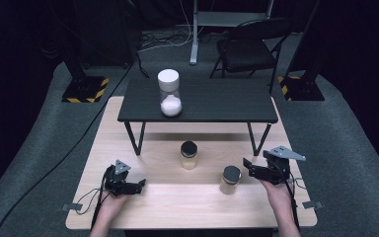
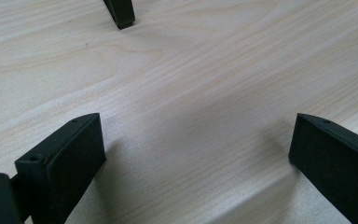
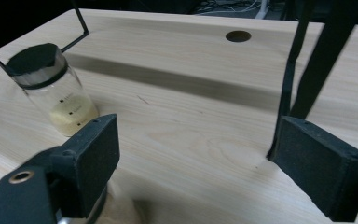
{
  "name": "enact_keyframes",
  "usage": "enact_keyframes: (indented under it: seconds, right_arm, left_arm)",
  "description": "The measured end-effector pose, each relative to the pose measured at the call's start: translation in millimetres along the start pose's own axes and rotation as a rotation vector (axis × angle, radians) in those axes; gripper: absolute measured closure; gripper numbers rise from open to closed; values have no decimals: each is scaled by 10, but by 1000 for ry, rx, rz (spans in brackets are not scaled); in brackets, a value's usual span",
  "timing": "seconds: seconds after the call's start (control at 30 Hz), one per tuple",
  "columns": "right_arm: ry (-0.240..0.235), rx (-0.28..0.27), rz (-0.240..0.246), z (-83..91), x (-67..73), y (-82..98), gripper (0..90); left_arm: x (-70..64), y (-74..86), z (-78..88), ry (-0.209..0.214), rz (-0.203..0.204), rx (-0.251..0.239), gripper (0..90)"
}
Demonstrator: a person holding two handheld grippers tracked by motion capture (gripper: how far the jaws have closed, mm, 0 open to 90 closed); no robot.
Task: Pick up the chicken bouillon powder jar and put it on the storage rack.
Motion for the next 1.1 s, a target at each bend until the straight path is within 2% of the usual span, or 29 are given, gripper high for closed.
enact_keyframes:
  seconds: [0.27,0.57,0.7,1.1]
  right_arm:
    - [-23,-11,19,-4,126,-122,135]
    - [-57,-23,17,29,276,-220,136]
    - [-57,-32,47,55,382,-255,134]
    - [-92,-50,72,89,635,-323,133]
  left_arm:
    - [0,0,0,0,0,0,31]
    - [0,0,0,0,0,0,31]
    - [0,0,0,0,0,0,31]
    - [0,0,0,0,0,0,31]
Point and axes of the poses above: each handheld gripper's, and its own axes: z roughly backward along the jaws, y roughly out of its underside, x roughly to its left, the point moved 5 cm from there along -z, roughly forward along the jaws, and after that the axes turned 14 degrees about y, right-handed, at the moved point
